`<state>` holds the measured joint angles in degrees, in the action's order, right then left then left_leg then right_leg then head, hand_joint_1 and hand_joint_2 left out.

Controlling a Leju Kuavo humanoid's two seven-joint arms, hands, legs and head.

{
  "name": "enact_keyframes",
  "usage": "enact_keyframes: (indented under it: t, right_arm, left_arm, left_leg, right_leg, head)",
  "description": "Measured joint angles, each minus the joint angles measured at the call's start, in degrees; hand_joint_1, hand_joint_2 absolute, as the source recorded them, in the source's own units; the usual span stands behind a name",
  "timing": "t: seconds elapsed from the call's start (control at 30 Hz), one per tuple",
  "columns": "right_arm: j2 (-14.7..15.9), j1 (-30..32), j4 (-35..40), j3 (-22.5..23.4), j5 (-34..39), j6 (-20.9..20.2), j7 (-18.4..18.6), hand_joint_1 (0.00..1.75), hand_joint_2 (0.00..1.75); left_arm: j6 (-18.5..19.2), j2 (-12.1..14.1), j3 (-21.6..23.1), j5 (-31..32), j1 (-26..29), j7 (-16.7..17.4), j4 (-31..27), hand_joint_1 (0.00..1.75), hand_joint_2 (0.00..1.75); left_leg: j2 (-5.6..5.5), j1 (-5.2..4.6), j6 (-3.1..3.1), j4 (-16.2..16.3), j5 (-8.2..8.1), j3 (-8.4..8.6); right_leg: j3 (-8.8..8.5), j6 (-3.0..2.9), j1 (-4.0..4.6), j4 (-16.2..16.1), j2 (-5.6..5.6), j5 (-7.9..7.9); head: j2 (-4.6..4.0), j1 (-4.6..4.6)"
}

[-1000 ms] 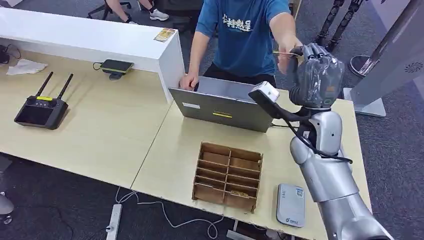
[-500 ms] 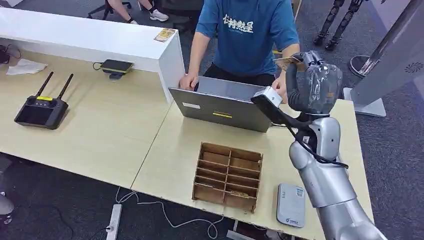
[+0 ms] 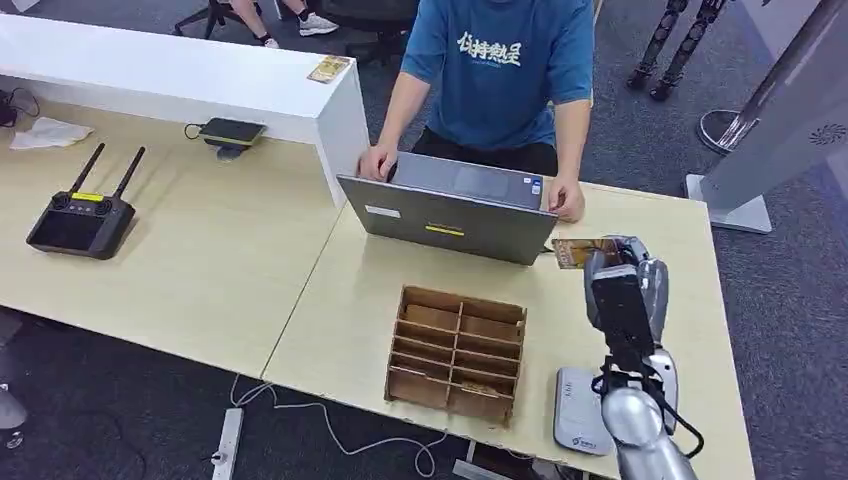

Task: Pass the card to the sensor for recognition and then transmit it.

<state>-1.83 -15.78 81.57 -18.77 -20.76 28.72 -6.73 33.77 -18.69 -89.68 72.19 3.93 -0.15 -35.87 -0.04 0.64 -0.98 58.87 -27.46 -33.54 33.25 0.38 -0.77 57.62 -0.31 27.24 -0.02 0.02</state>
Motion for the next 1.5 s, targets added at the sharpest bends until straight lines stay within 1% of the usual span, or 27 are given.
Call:
enact_keyframes:
  t: [0.17, 0.23, 0.4, 0.6, 0.77, 1.03, 1.3, 1.5]
  right_arm:
    - [1.1, 4.9, 2.2, 1.2, 0.4, 0.0, 0.1, 1.75, 1.75]
    - [1.5, 6.3, 2.7, 1.9, 0.3, -0.1, 0.9, 1.75, 1.75]
    - [2.5, 10.1, 2.8, 4.8, 0.5, -0.1, 1.7, 1.75, 1.75]
    - [2.7, 15.1, 3.7, 7.6, -0.7, -0.9, 2.7, 1.75, 1.75]
    - [2.9, 17.8, 3.7, 8.7, -2.1, -1.3, 4.3, 1.75, 1.75]
    - [3.4, 21.0, 4.1, 9.2, -4.9, -1.3, 6.4, 1.75, 1.75]
    - [3.9, 24.0, 6.0, 9.2, -6.3, -1.2, 7.9, 1.75, 1.75]
    - [4.5, 26.2, 8.0, 9.2, -9.6, 0.7, 9.9, 1.75, 1.75]
  left_arm:
    - [-0.2, -0.5, 0.0, -0.7, 0.0, 0.1, -0.9, 0.00, 0.00]
    - [-0.3, -0.5, 0.0, -0.7, 0.0, 0.1, -0.9, 0.00, 0.00]
    - [-0.7, -0.6, 0.0, -1.1, 0.0, 0.2, -1.1, 0.00, 0.00]
    - [-1.1, -0.6, 0.0, -1.8, 0.1, 0.2, -1.2, 0.00, 0.00]
    - [-1.3, -0.6, 0.0, -2.2, 0.1, 0.5, -1.2, 0.00, 0.00]
    - [-1.4, -0.6, 0.0, -2.9, 0.1, 0.7, -1.2, 0.00, 0.00]
    - [-1.7, -0.6, 0.0, -3.7, 0.1, 0.7, -1.2, 0.00, 0.00]
    - [-2.0, -0.6, 0.0, -4.2, 0.1, 0.7, -1.2, 0.00, 0.00]
  left_leg:
    - [0.01, 0.02, -0.02, 0.0, -0.01, 0.00]
    - [0.01, 0.02, -0.02, 0.0, -0.01, 0.00]
    - [0.00, 0.00, -0.01, 0.0, -0.02, -0.01]
    - [0.00, 0.00, 0.04, 0.0, -0.05, -0.01]
    - [0.01, 0.00, 0.04, 0.0, -0.06, -0.01]
    - [0.01, 0.00, 0.04, 0.0, -0.05, -0.01]
    - [0.01, 0.00, 0.04, 0.0, -0.06, -0.02]
    - [0.01, 0.00, 0.04, 0.0, -0.06, -0.03]
  right_leg:
    - [0.01, 0.02, 0.01, 0.0, 0.01, 0.02]
    - [0.00, 0.02, 0.01, 0.0, 0.00, 0.02]
    - [-0.03, 0.02, 0.00, 0.0, 0.00, 0.02]
    - [-0.02, 0.05, 0.00, 0.0, 0.00, 0.04]
    - [-0.02, 0.05, 0.00, 0.0, 0.00, 0.04]
    - [-0.03, 0.05, 0.00, 0.0, 0.00, 0.04]
    - [-0.03, 0.06, 0.00, 0.0, 0.00, 0.04]
    - [-0.03, 0.06, 0.00, 0.0, 0.00, 0.04]
  head:
    - [0.00, -0.02]
    - [0.00, -0.02]
    - [0.00, 0.00]
    - [0.00, 0.00]
    - [0.00, 0.00]
    - [0.00, 0.00]
    - [0.00, 0.00]
    - [0.00, 0.00]
